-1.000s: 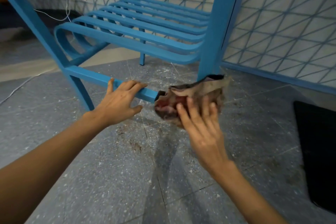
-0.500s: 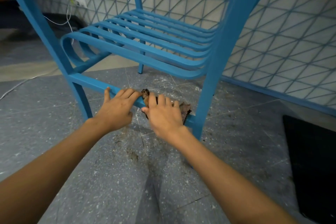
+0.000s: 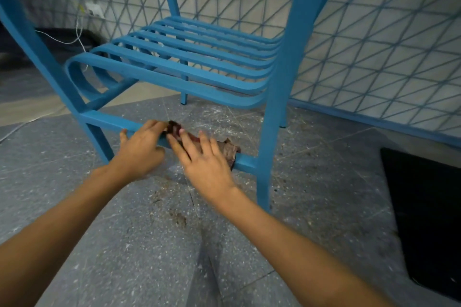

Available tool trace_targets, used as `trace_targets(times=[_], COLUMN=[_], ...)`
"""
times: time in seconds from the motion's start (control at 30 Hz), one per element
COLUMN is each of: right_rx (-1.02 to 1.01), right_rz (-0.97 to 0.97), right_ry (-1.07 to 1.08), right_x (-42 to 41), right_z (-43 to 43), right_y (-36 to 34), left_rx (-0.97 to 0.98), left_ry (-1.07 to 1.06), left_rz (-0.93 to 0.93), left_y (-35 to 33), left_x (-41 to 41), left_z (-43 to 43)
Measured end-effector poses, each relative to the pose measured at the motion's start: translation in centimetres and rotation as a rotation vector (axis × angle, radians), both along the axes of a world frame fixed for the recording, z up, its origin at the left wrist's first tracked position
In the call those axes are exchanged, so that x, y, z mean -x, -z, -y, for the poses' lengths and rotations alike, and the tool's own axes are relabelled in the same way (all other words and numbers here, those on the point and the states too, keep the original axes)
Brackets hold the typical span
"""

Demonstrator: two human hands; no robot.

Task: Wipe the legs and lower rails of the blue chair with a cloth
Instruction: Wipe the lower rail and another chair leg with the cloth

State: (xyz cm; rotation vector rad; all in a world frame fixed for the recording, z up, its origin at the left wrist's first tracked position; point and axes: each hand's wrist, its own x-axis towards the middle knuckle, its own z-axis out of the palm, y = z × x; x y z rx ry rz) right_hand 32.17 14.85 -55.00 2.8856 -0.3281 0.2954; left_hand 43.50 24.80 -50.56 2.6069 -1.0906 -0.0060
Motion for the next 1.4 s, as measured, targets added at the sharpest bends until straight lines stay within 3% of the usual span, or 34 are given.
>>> trace_targets(times=[0.1,0.23,0.37,0.43,0.5,0.63,0.7,0.77,0.9,1.13,1.4], right_rx=[0.158,0.300,0.232,0.170,-0.087,-1.036,-1.570,-1.840,-1.880,-1.735,-1.734], right_rz=[0.086,0.116,0.153,0.218,0.355,0.880,1.011,0.948,0.759,0.851,0.475], right_ry=[-0.222,-0.386,-0.399,-0.287,-0.037,0.489,0.511,0.477,0.393,0.339,0.314], right_x=[5.6,12.0,16.4,17.7,17.8,13.3,9.9,7.1,4.3,1.8,1.8], right_z=[2.6,6.8,9.5,11.2,12.6,15.4,16.9,17.1,15.7,17.9,19.8], right_y=[2.4,4.1,3.3,2.4,0.0,-8.1,-10.6,-11.7,-13.2,-14.5,-17.0], left_rx=[0.070,0.088,0.182,0.239,0.253,0.384,0.442,0.463,0.405,0.360,0.318], left_ry=[-0.013,0.120,0.198,0.223,0.233,0.112,0.052,0.017,-0.062,-0.132,-0.111], left_rz=[-0.007,0.027,-0.104,-0.175,-0.157,-0.212,-0.246,-0.244,-0.071,0.087,0.108], left_y=[-0.9,-2.1,-3.9,-4.4,-5.0,-5.6,-5.7,-5.9,-6.2,-6.9,-7.0], left_x=[0.4,3.0,7.6,10.1,12.4,15.1,15.6,16.0,16.0,16.1,15.4], left_z=[-0.5,0.6,2.5,3.5,5.1,8.4,9.5,10.1,10.2,10.1,7.9])
